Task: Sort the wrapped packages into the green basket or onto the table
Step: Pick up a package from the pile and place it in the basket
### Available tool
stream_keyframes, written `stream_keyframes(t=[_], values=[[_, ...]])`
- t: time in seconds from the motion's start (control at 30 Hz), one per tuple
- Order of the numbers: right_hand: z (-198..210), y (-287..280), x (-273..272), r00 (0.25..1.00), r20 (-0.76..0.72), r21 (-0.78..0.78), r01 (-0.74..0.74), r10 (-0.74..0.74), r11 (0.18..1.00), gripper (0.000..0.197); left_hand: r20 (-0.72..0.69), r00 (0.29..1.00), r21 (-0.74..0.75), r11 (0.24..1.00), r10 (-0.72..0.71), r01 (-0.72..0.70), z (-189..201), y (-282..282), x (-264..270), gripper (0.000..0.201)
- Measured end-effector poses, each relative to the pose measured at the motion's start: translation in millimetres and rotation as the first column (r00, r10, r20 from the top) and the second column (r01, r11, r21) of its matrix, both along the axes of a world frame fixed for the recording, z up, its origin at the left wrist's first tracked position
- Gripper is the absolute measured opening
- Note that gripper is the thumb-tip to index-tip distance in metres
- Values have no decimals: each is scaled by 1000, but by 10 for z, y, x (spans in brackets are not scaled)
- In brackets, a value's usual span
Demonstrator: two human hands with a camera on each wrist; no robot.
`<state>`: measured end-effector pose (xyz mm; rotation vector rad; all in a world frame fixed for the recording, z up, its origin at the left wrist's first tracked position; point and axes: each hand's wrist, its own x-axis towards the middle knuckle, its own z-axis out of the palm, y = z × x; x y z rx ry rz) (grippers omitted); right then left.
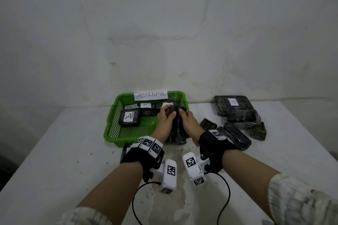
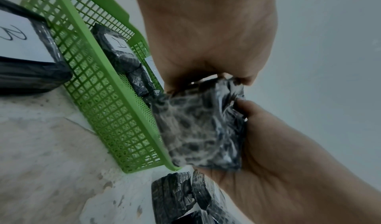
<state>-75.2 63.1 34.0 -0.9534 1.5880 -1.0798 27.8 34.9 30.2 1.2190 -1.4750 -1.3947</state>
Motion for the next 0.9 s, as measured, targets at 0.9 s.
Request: stream_keyframes(t=[0.9], values=[[-44,-13,-90,961,274,-71,65,-43,995,45,-19,996,-29,996,85,-85,113,-66,49,17]])
